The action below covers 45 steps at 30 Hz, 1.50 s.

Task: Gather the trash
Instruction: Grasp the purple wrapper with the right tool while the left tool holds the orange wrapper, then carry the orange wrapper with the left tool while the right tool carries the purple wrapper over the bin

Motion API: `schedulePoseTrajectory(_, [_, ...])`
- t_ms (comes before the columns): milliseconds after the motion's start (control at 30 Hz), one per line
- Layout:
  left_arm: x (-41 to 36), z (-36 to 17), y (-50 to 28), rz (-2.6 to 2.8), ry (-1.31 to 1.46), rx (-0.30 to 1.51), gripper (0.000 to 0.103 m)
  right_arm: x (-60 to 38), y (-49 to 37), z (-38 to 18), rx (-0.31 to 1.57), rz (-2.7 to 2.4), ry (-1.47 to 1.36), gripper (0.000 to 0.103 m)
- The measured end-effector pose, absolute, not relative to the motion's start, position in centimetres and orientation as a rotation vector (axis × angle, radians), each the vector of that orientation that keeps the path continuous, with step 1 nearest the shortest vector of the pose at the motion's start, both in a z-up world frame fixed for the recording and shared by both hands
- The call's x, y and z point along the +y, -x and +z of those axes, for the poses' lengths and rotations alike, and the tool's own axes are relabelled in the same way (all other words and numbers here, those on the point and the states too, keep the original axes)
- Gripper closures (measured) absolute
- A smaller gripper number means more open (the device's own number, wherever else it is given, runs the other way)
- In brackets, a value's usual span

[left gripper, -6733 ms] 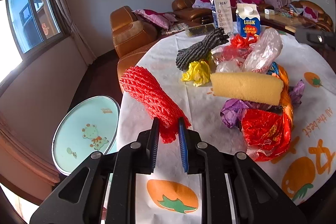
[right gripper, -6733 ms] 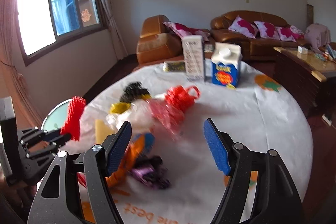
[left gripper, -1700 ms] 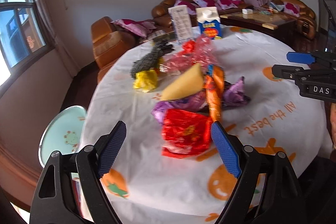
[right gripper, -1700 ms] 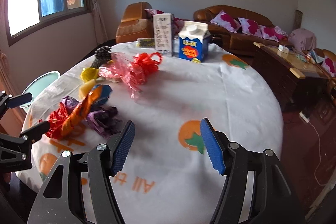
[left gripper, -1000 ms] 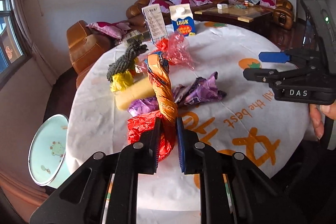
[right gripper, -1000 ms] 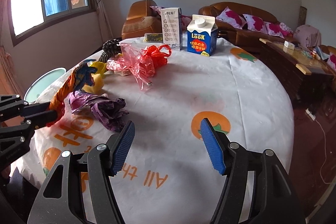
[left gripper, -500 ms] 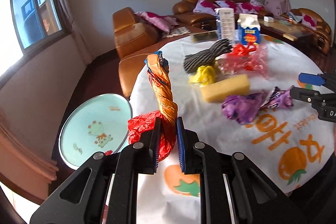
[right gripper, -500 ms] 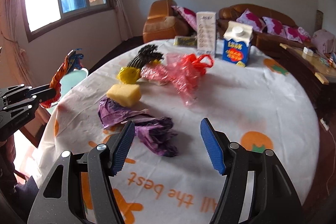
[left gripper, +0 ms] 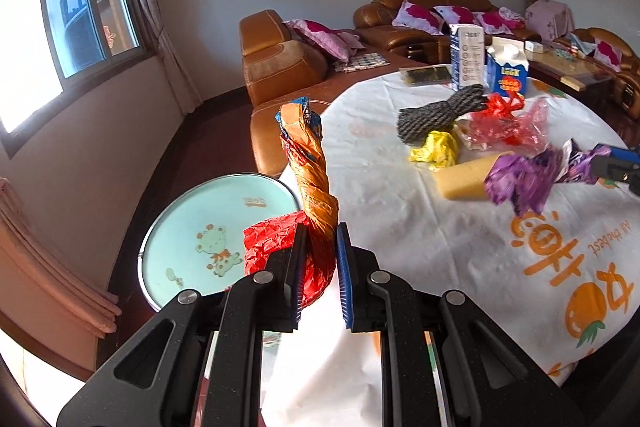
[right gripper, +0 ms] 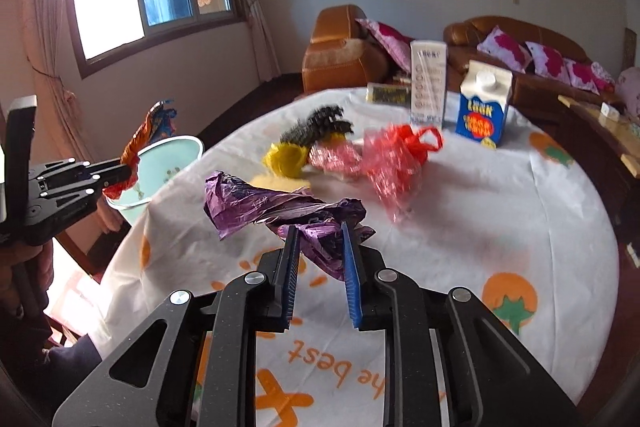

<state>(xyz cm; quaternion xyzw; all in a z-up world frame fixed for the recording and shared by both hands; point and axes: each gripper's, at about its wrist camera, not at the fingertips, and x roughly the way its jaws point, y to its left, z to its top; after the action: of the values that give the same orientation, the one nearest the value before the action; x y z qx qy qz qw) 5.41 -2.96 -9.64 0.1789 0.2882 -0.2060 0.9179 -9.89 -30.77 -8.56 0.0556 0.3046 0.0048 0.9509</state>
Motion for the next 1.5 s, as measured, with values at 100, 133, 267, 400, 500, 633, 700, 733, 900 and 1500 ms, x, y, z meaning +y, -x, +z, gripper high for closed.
schedulePoseTrajectory(100, [-1.8, -9.4, -6.2, -0.394, -0.357, 0.595, 0.089, -30.0, 8.4, -7.3, 0.590, 0.026, -0.095, 0.082])
schedulePoseTrajectory(133, [-1.5, -9.4, -6.4, -0.384, -0.356, 0.597, 0.089, -29.8, 7.7, -7.0, 0.582, 0.030, -0.088, 0.082])
schedulePoseTrajectory(267, [0.0, -9.4, -7.6, -0.321, -0.360, 0.601, 0.089, -28.0, 4.7, -5.9, 0.562, 0.066, -0.055, 0.082])
schedulePoseTrajectory(400, [1.2, -9.5, -8.8, -0.273, -0.354, 0.614, 0.089, -25.8, 1.7, -5.2, 0.549, 0.106, -0.018, 0.082])
schedulePoseTrajectory(500, [2.0, -9.7, -9.5, -0.249, -0.345, 0.626, 0.089, -24.6, -0.3, -4.9, 0.549, 0.131, -0.006, 0.082])
schedulePoseTrajectory(633, [2.9, -10.0, -10.2, -0.211, -0.364, 0.634, 0.089, -23.0, -2.6, -4.9, 0.555, 0.156, 0.019, 0.082])
schedulePoseTrajectory(700, [3.3, -10.2, -10.6, -0.197, -0.382, 0.642, 0.089, -22.3, -3.7, -5.0, 0.556, 0.168, 0.039, 0.082])
schedulePoseTrajectory(733, [3.5, -10.3, -10.7, -0.188, -0.389, 0.642, 0.089, -22.2, -4.0, -5.1, 0.557, 0.172, 0.043, 0.082])
schedulePoseTrajectory(900, [4.2, -10.7, -11.6, -0.151, -0.409, 0.657, 0.089, -21.0, -6.4, -5.6, 0.567, 0.192, 0.056, 0.082])
schedulePoseTrajectory(1500, [5.3, -11.0, -12.5, -0.113, -0.440, 0.664, 0.089, -17.5, -9.7, -6.5, 0.583, 0.233, 0.114, 0.082])
